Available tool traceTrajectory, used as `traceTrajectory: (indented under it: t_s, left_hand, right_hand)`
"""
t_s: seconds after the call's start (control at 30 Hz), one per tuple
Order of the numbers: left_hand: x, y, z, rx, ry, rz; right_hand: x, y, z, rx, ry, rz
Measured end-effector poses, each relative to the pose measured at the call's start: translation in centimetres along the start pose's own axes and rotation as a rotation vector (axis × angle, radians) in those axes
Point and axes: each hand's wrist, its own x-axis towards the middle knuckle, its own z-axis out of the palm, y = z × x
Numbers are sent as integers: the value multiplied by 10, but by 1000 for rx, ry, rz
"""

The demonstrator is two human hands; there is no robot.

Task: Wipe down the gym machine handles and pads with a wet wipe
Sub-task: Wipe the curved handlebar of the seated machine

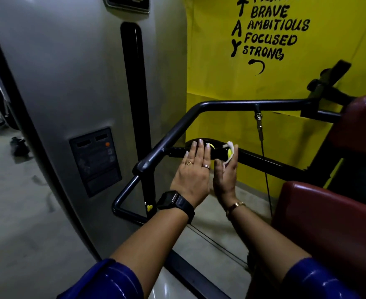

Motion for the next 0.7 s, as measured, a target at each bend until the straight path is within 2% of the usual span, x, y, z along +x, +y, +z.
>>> traceTrajectory:
  t_s: [0.07, 0.13, 0.17, 0.27, 0.37, 0.43, 0.57, 0.63, 0.7]
  left_hand:
    - [0, 0, 1, 3, 12, -3]
    - [-1, 0, 2, 5, 22, 2]
    - [-1, 0, 3, 9, 24, 4]
    - [-2, 0, 4, 14, 49, 3]
    - [-1, 0, 4, 16, 70, 7]
    - [-1, 0, 4, 15, 84, 10]
    - [-1, 0, 5, 18, 95, 12]
    - [-1, 0, 5, 21, 99, 15]
    - [-1, 0, 6, 28, 104, 17]
  right_hand:
    - [20, -6, -3, 173, 26, 155]
    - [39, -12, -8, 166, 26, 217]
    - [43, -17, -11, 102, 4, 170]
    - [40, -14, -16, -209, -58, -159]
    - [26, 5, -14, -383, -72, -285]
    - [14, 12, -12, -356, -57, -257]
    - [4, 5, -15, -88, -84, -34]
    - [11, 2, -17, 15, -83, 22]
    - [19, -4, -18, 8, -76, 42]
